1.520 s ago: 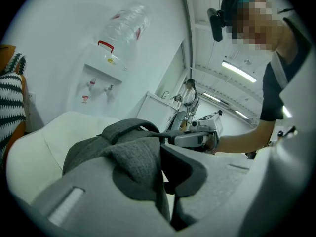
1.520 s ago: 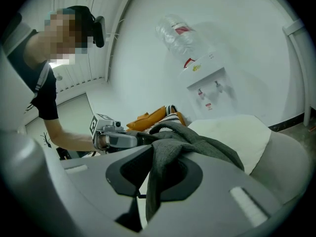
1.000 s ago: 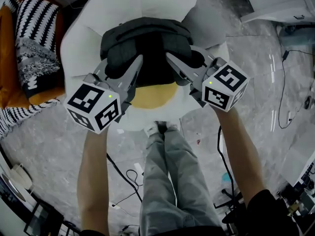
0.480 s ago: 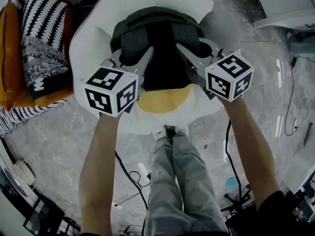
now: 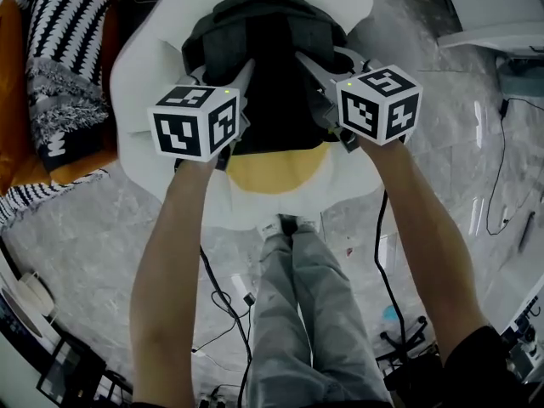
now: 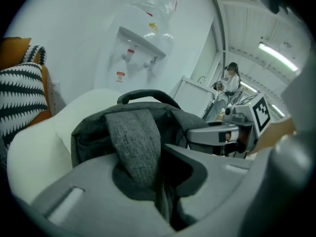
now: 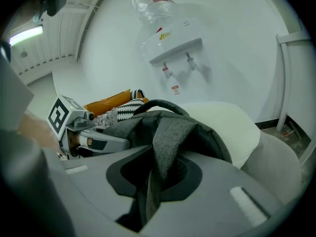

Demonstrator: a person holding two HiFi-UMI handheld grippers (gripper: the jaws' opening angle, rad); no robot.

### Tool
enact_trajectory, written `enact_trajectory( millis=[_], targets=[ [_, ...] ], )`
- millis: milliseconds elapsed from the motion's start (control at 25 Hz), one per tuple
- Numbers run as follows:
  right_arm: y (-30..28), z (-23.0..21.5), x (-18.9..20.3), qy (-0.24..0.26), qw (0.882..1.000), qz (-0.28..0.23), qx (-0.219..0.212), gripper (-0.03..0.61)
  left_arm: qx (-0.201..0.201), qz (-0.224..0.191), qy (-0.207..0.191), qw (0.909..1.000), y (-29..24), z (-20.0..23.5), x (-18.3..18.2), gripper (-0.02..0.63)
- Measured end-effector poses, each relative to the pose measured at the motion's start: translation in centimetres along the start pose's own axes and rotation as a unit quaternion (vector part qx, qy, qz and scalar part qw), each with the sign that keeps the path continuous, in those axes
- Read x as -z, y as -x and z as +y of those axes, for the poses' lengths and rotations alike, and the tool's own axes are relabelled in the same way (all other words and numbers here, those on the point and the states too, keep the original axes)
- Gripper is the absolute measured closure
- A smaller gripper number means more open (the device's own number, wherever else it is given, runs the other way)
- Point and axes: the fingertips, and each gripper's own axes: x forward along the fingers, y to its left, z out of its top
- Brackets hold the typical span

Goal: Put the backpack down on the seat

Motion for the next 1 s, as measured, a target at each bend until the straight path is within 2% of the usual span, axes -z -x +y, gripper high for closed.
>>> enact_trajectory(
  millis=[360, 560, 640, 1000],
  targets=[
    [-2.4, -2.9, 0.8, -0.030, 0.998, 0.016, 0.045, 0.534, -0.020, 0.016, 0.038, 0.9990, -1.9, 1.8, 0.4, 0.567],
    [-1.9, -3.4, 0.3, -0.045, 0.996, 0.018, 0.071, 0.431, -0.040, 0.035, 0.037, 0.9979, -1.2, 1.8, 1.5, 0.511],
    [-1.3, -3.3, -0.2, -0.039, 0.996, 0.015, 0.080, 0.419, -0.045, 0.032, 0.033, 0.9979, -0.6, 1.4, 1.3, 0.498],
    [2.0, -3.3, 0.1, -0.028, 0.990, 0.013, 0.138, 0.374, -0.131, 0.006, 0.043, 0.9904, 3.3, 1.8, 1.7, 0.459]
  ],
)
